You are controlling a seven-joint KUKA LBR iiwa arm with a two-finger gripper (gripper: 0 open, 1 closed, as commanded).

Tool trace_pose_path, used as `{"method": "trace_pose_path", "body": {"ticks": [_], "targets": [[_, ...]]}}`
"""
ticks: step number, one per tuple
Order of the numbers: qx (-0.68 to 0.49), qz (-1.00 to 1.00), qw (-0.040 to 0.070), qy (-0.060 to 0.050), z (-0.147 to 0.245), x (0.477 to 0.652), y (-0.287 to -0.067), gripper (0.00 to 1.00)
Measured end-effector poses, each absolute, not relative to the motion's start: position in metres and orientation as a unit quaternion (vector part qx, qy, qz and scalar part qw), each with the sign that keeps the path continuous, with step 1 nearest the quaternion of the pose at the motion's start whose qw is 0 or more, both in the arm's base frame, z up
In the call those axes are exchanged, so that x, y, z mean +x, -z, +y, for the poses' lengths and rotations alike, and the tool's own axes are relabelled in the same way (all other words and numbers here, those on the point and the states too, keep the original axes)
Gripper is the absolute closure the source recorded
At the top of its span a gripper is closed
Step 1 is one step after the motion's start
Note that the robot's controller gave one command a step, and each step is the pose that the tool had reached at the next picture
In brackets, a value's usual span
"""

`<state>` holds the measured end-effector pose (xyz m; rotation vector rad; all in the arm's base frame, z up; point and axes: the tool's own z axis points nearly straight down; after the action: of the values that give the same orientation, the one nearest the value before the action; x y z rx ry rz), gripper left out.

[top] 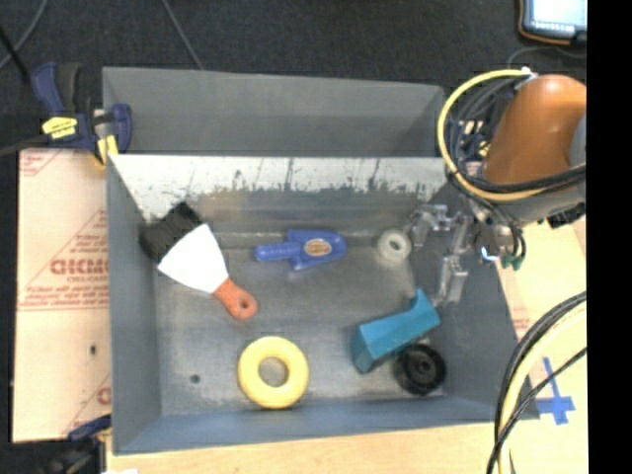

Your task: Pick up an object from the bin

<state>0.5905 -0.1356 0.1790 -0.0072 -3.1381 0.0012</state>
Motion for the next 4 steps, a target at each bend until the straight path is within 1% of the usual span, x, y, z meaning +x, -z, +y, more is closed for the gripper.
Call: {"method": "trace_pose_path", "body": {"ticks": [1, 2, 3, 4], "targets": [[-0.001, -1.000, -0.002, -0.001, -0.135, 0.592, -0.184, 0.00], [-0.040, -0.999, -0.003, -0.001, -0.117, 0.571, -0.138, 0.00], [-0.006, -1.000, -0.002, -0.001, -0.116, 0.554, -0.102, 0.00], [0.120, -0.993, -0.005, -0.002, -0.124, 0.534, -0.076, 1.00]]}}
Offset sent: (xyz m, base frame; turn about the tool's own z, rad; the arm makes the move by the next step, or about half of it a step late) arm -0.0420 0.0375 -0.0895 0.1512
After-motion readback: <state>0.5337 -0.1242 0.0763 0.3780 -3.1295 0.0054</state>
